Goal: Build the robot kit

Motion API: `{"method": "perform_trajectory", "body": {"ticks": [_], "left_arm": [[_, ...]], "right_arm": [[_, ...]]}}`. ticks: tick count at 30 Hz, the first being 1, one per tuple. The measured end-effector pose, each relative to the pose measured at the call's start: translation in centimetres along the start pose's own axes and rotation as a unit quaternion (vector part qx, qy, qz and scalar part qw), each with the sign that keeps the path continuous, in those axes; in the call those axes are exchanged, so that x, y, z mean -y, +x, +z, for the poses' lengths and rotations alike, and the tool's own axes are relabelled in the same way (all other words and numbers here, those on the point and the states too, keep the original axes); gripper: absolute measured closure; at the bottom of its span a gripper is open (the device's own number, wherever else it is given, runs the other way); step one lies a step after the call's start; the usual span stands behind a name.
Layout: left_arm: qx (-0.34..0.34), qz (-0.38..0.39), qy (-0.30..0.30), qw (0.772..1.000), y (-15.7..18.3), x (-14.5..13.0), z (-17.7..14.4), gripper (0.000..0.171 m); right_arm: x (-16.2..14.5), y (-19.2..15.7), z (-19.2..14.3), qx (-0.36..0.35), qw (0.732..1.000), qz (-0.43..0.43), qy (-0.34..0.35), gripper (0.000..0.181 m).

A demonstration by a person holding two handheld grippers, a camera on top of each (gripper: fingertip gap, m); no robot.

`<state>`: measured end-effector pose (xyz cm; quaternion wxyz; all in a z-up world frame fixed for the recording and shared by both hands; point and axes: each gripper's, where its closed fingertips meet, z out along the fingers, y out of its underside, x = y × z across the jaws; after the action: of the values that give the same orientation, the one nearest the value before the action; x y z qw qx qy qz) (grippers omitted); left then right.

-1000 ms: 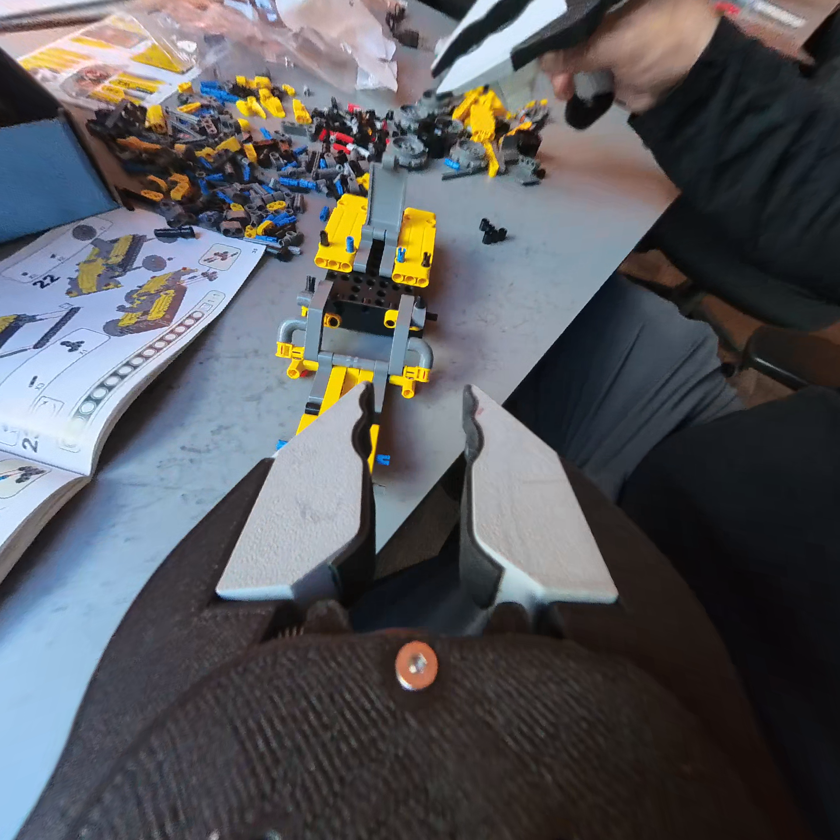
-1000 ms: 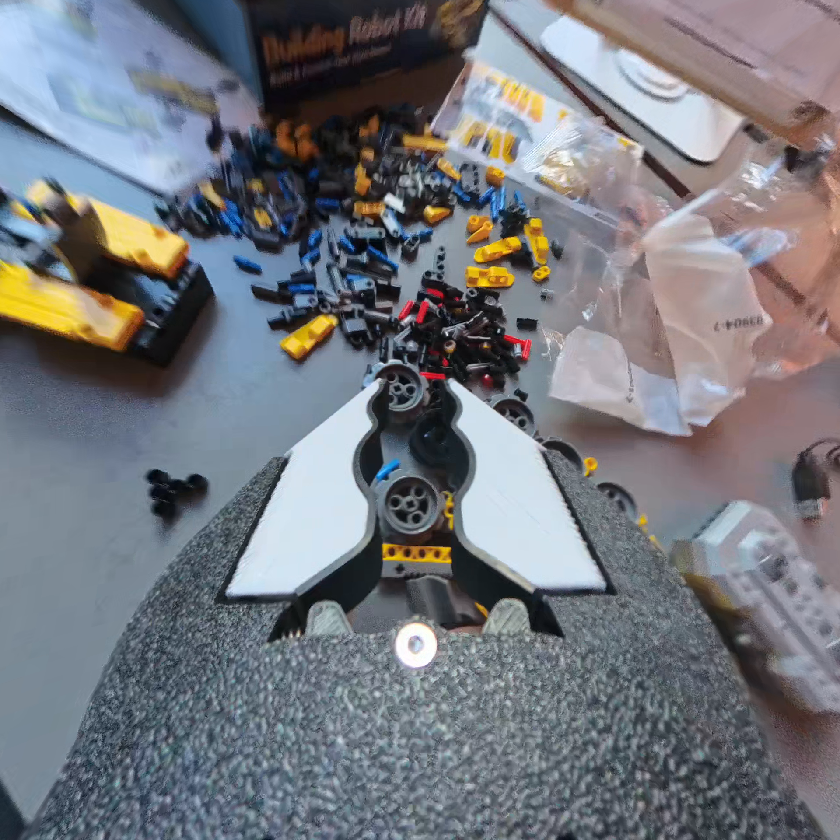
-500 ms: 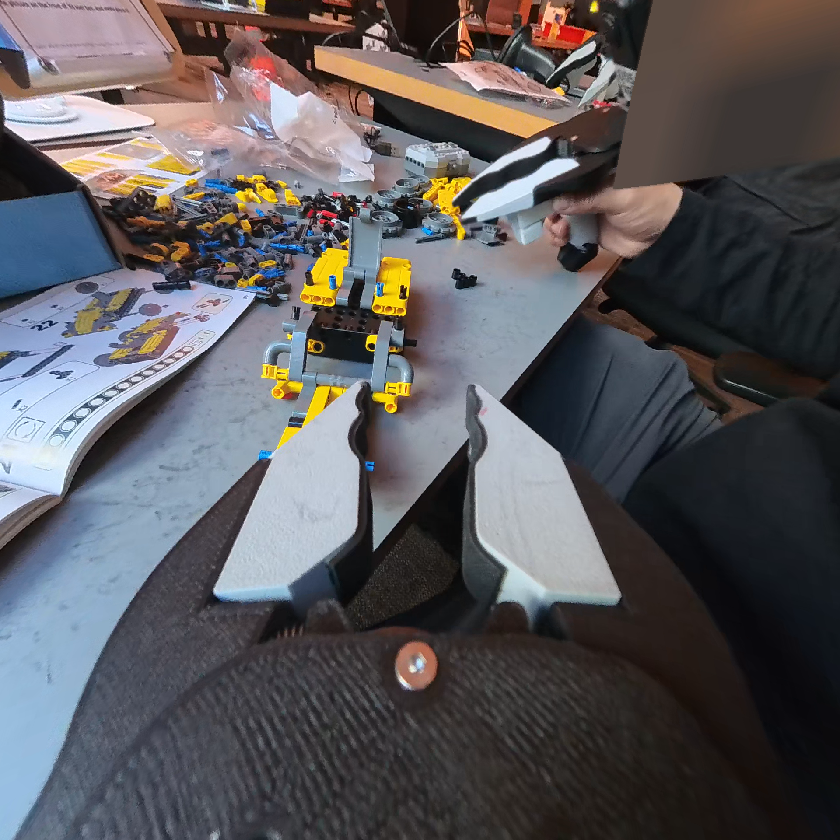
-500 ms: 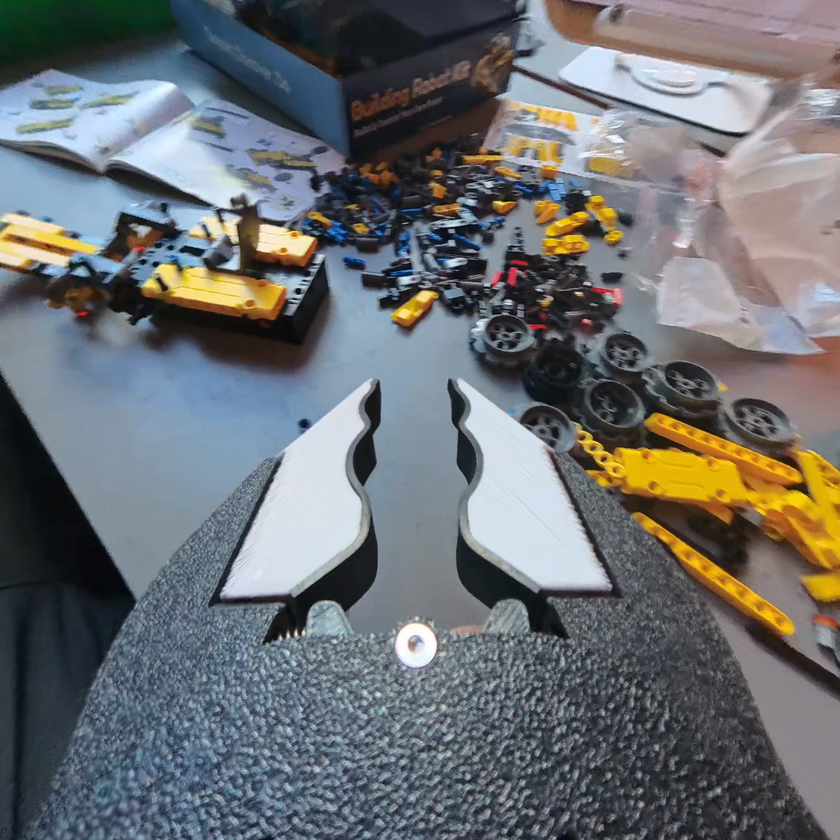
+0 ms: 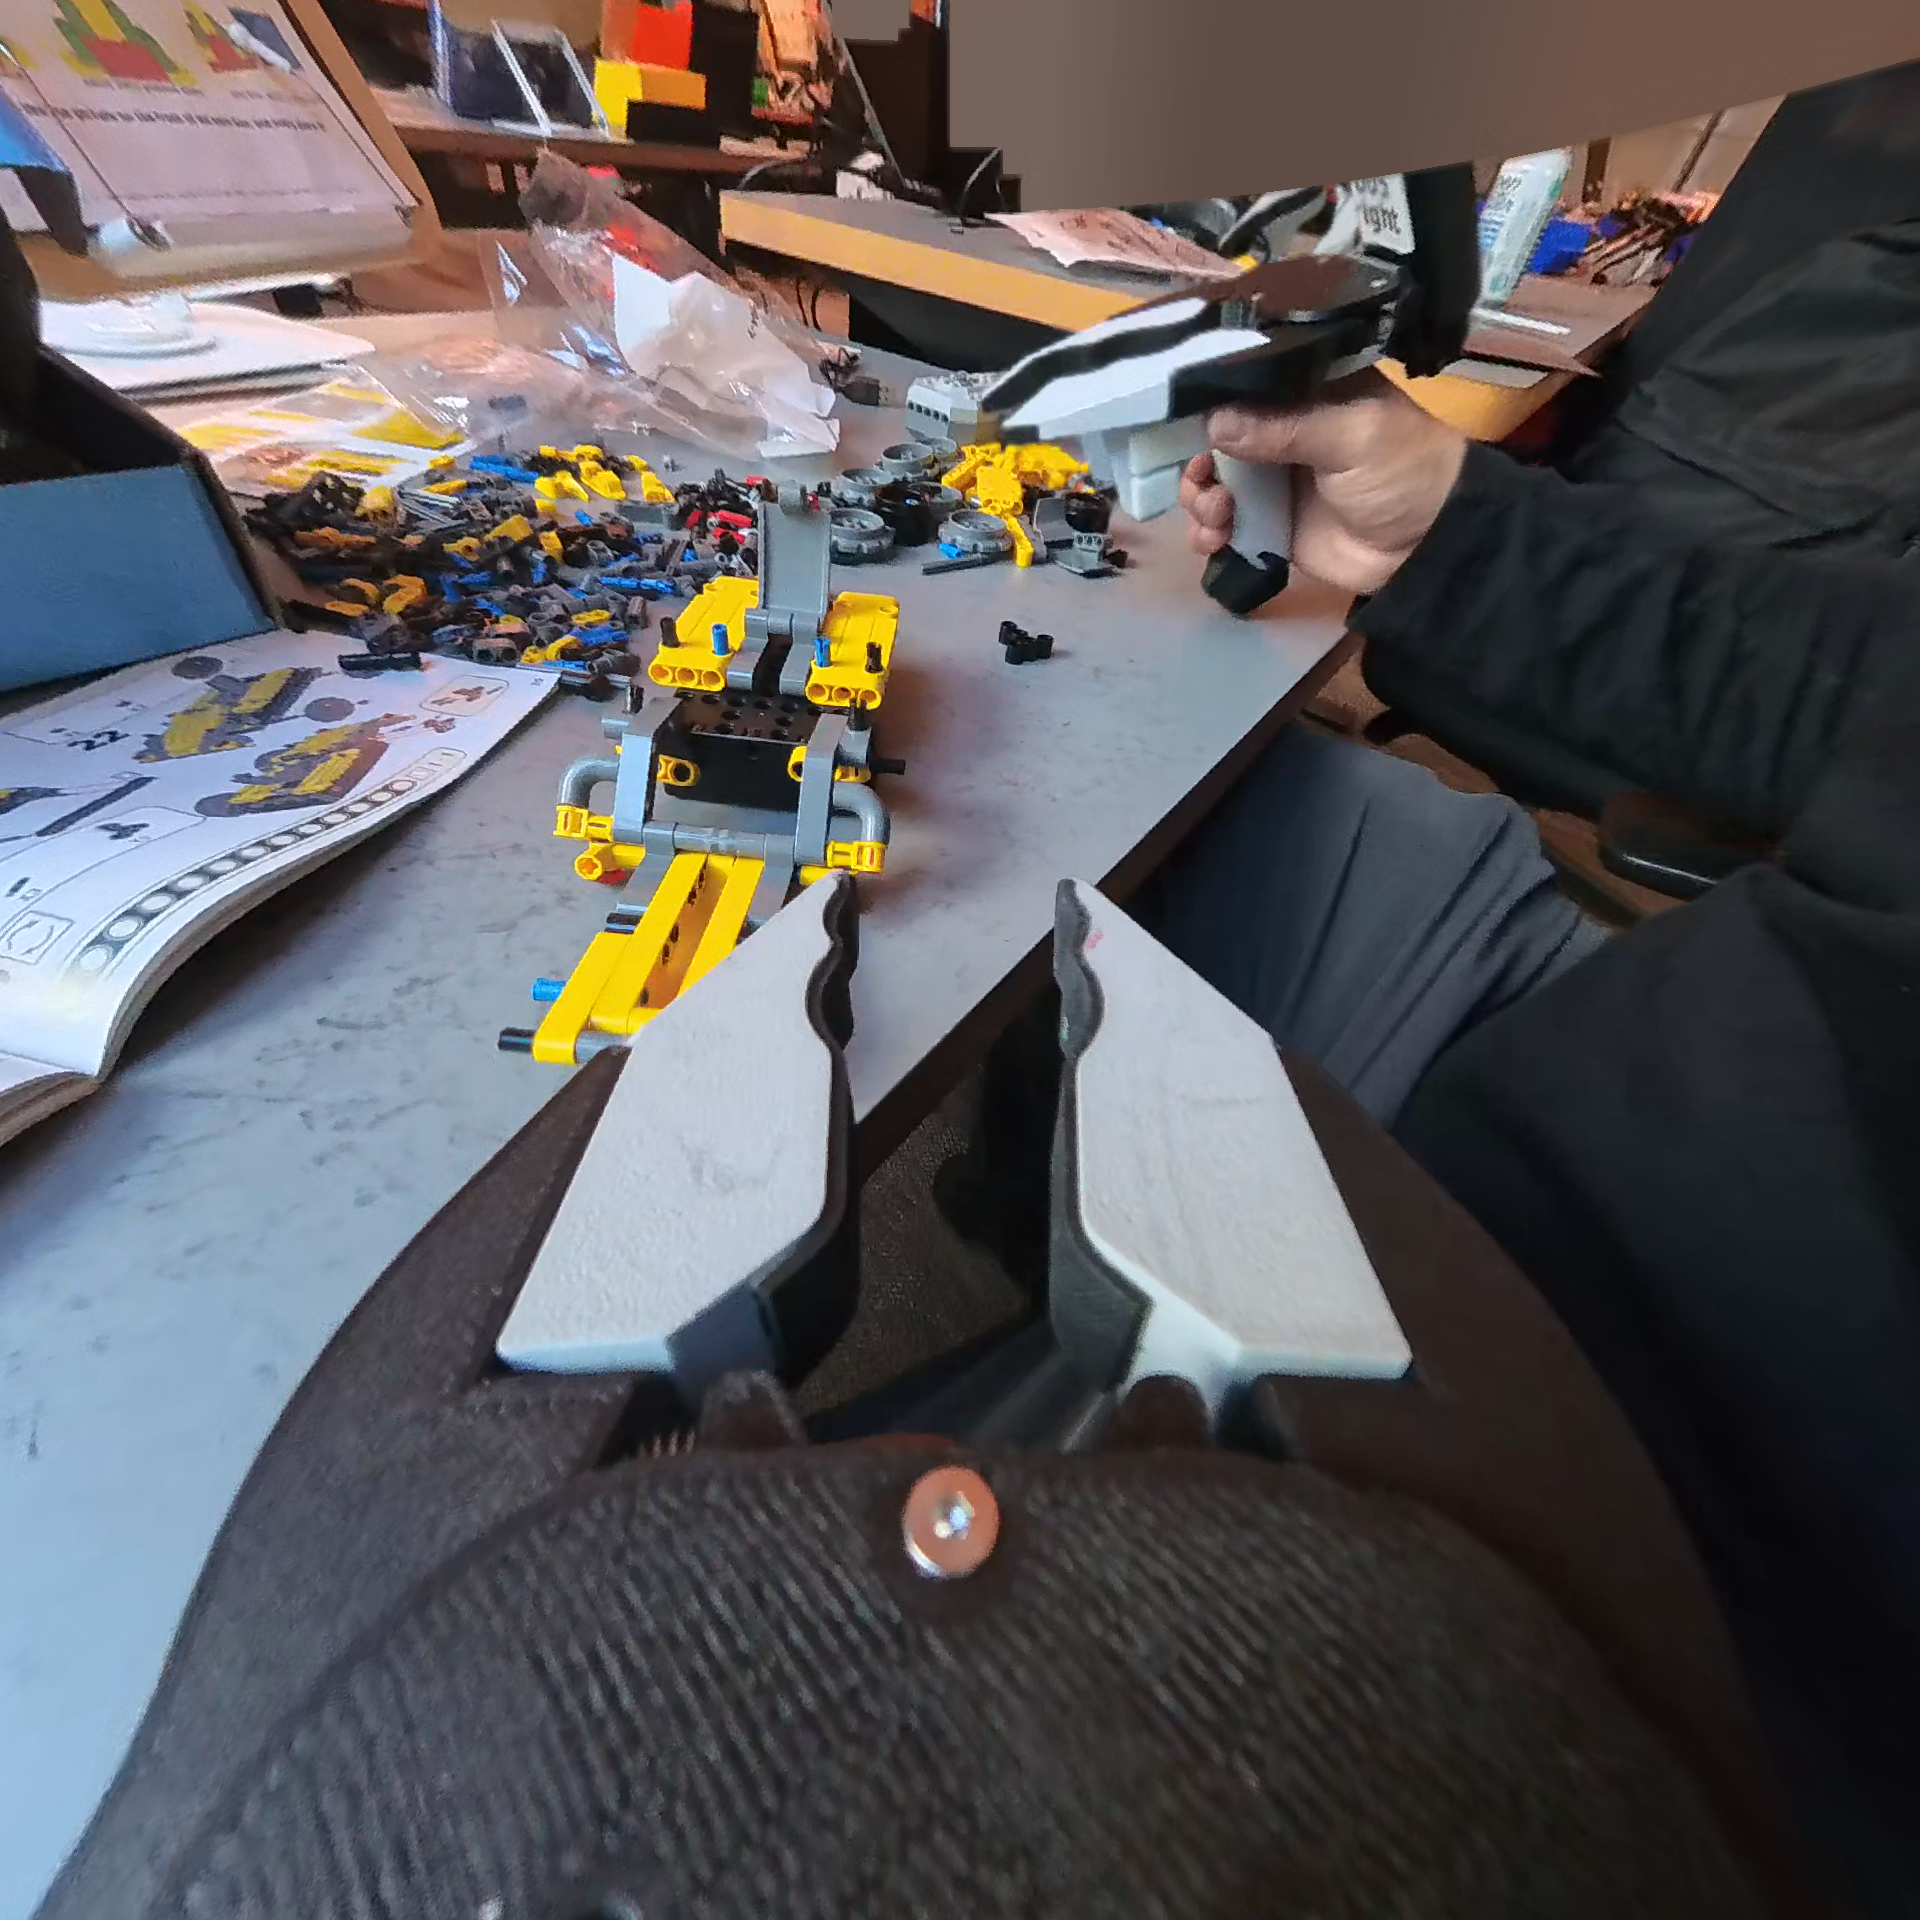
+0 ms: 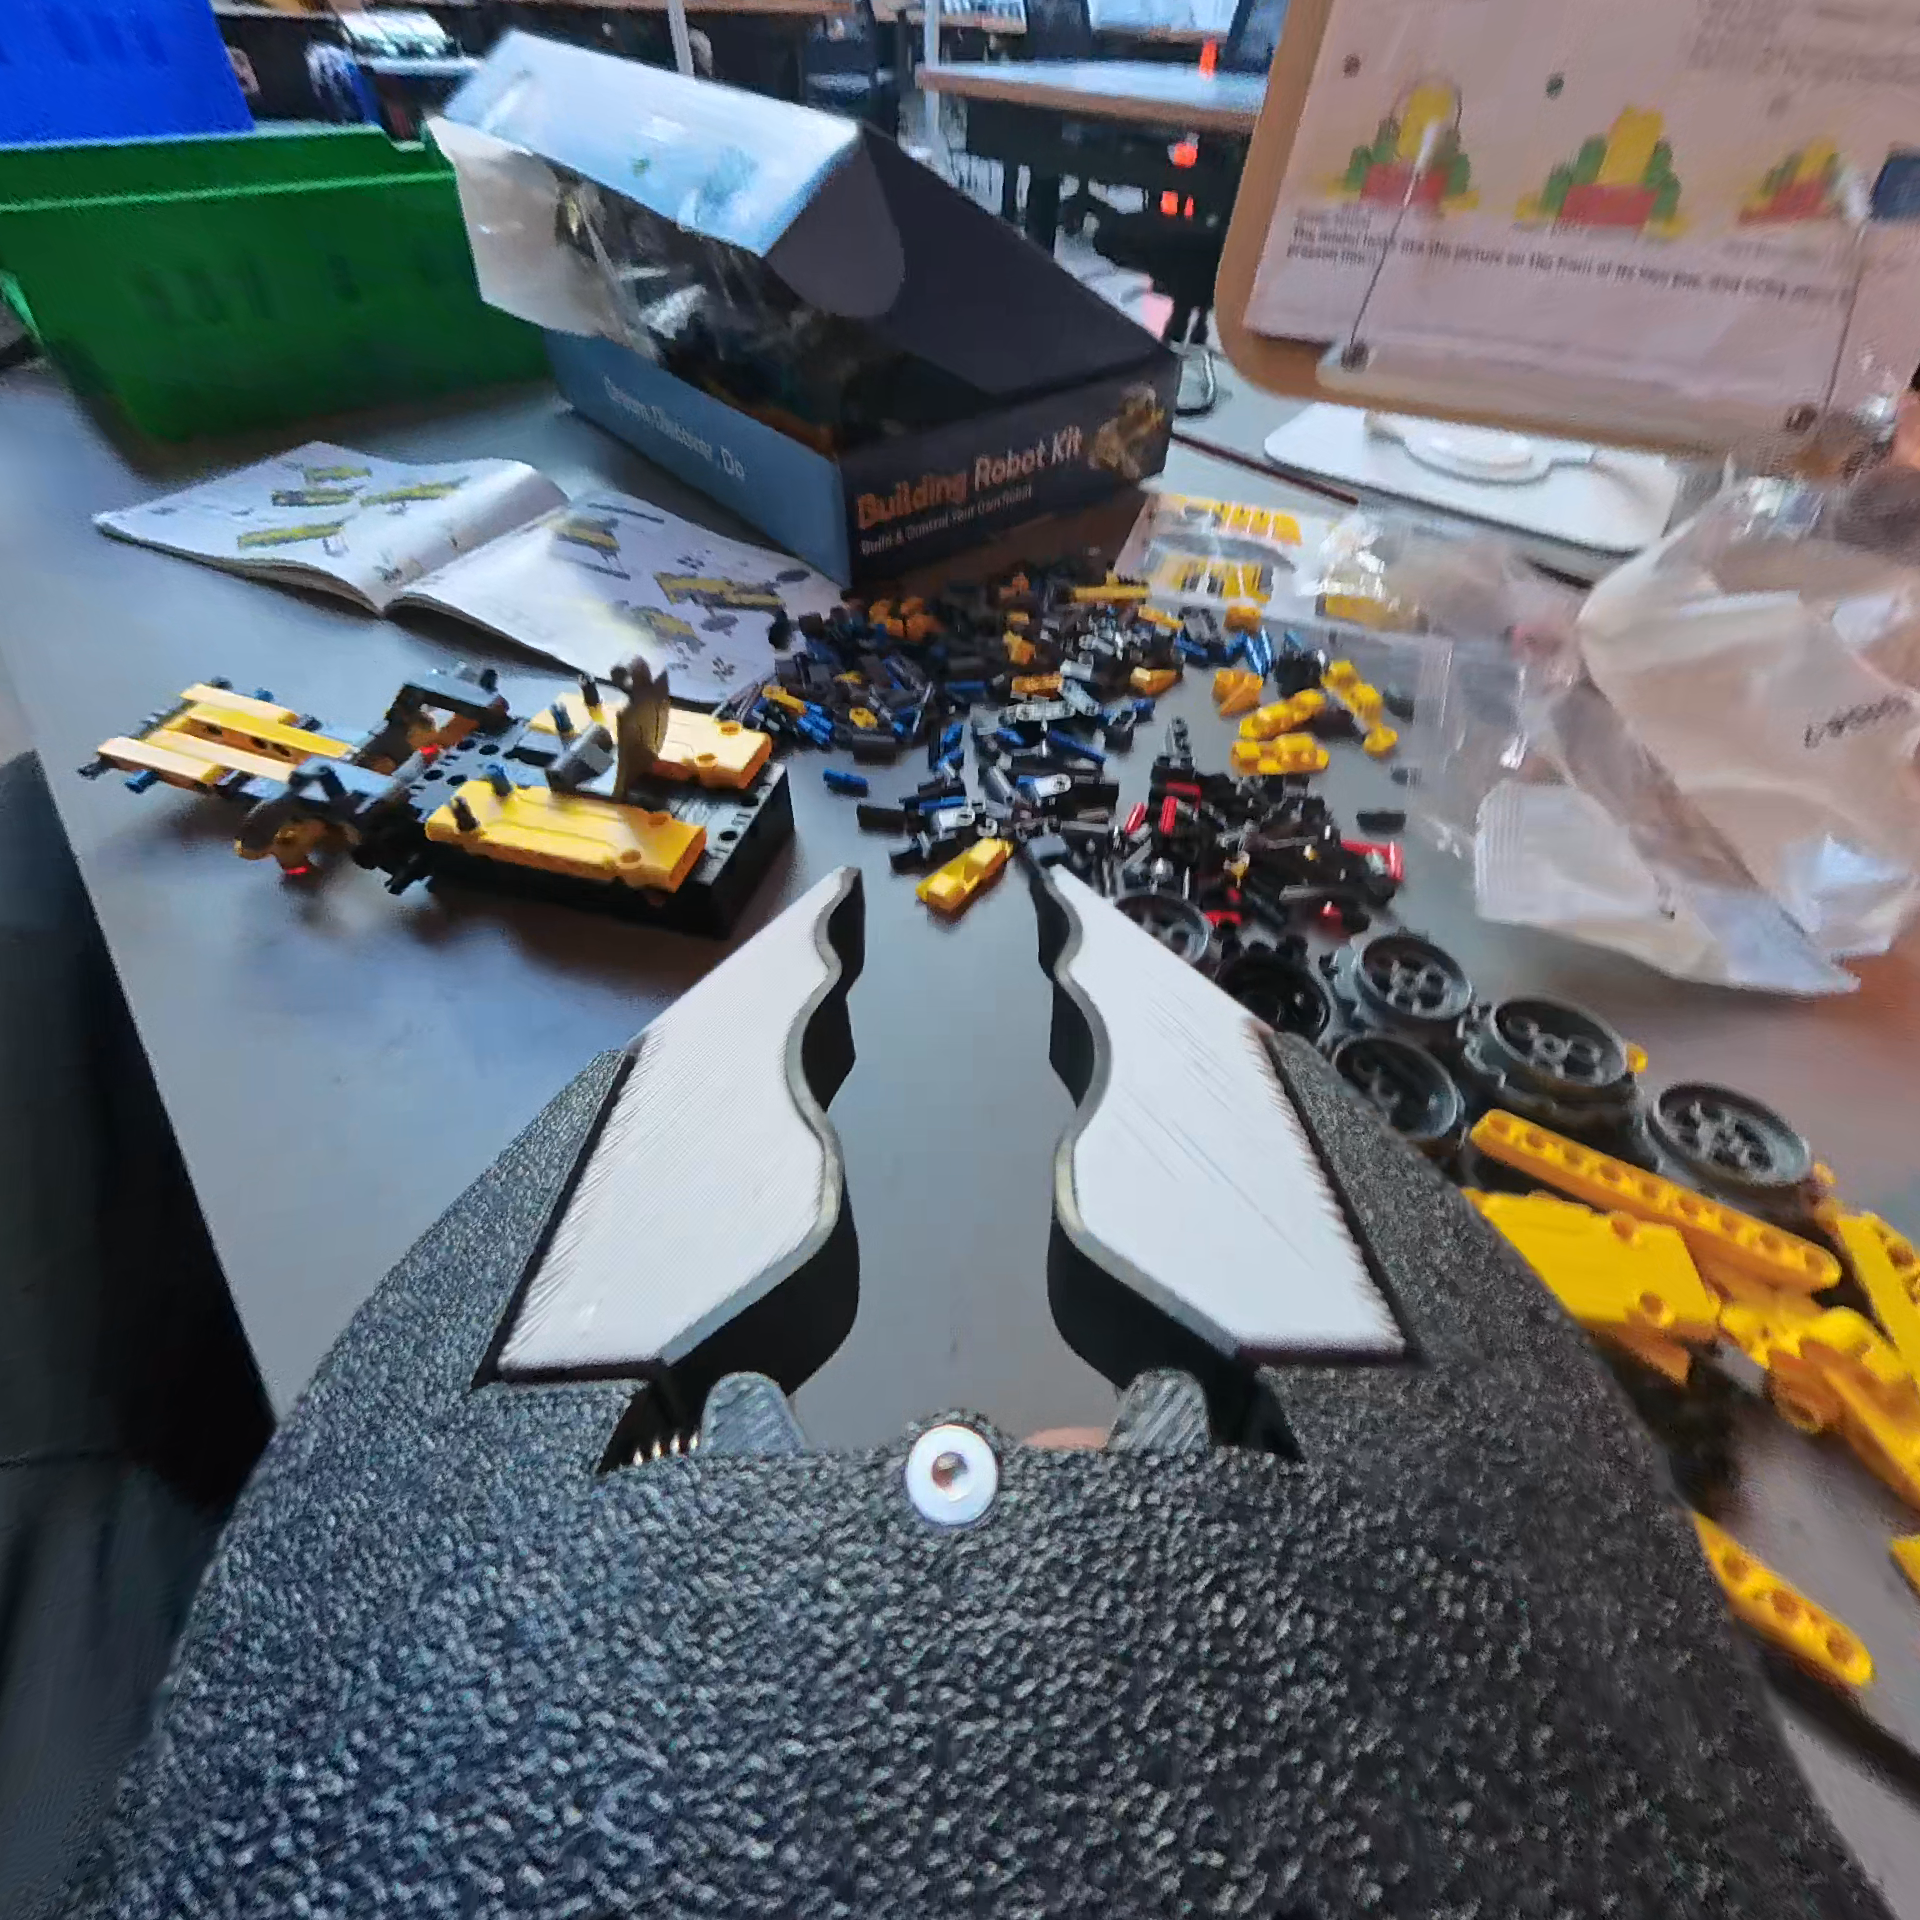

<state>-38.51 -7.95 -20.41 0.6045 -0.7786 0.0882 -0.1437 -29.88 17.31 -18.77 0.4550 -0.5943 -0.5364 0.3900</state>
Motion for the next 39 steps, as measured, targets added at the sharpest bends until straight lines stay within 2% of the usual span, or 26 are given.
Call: {"method": "perform_trajectory", "body": {"ticks": [6,10,14,20,28,33,36,39], "left_arm": [[-0.036,-0.018,-0.016,0.999,0.0,-1.0,0.4,0.137],[-0.042,-0.007,0.007,0.999,-0.2,-0.2,-0.2,0.138],[-0.012,0.0,0.023,1.0,-1.9,0.2,-1.6,0.138],[0.0,-0.027,0.043,0.999,-3.6,0.1,-2.8,0.138],[-0.008,-0.029,0.06,0.998,-4.5,0.8,-1.9,0.138],[-0.017,-0.04,0.06,0.997,-4.6,0.9,-1.2,0.139],[-0.014,-0.049,0.049,0.998,-4.9,0.5,-0.8,0.138],[0.0,-0.043,0.035,0.998,-5.1,0.0,-0.5,0.139]], "right_arm": [[3.9,-0.2,0.7,0.011,0.994,-0.008,0.109,0.139],[4.1,-0.8,1.3,0.011,0.991,-0.024,0.134,0.139],[3.6,-1.8,1.7,0.033,0.991,-0.041,0.12,0.139],[3.2,-2.0,2.1,0.08,0.994,-0.008,0.076,0.135],[4.2,-1.7,3.5,0.065,0.992,0.012,0.103,0.136],[3.4,-2.2,3.7,0.085,0.994,0.002,0.062,0.137],[2.6,-4.2,3.4,0.148,0.989,0.011,0.013,0.139],[0.8,-6.4,4.4,0.182,0.982,-0.002,-0.056,0.137]]}}
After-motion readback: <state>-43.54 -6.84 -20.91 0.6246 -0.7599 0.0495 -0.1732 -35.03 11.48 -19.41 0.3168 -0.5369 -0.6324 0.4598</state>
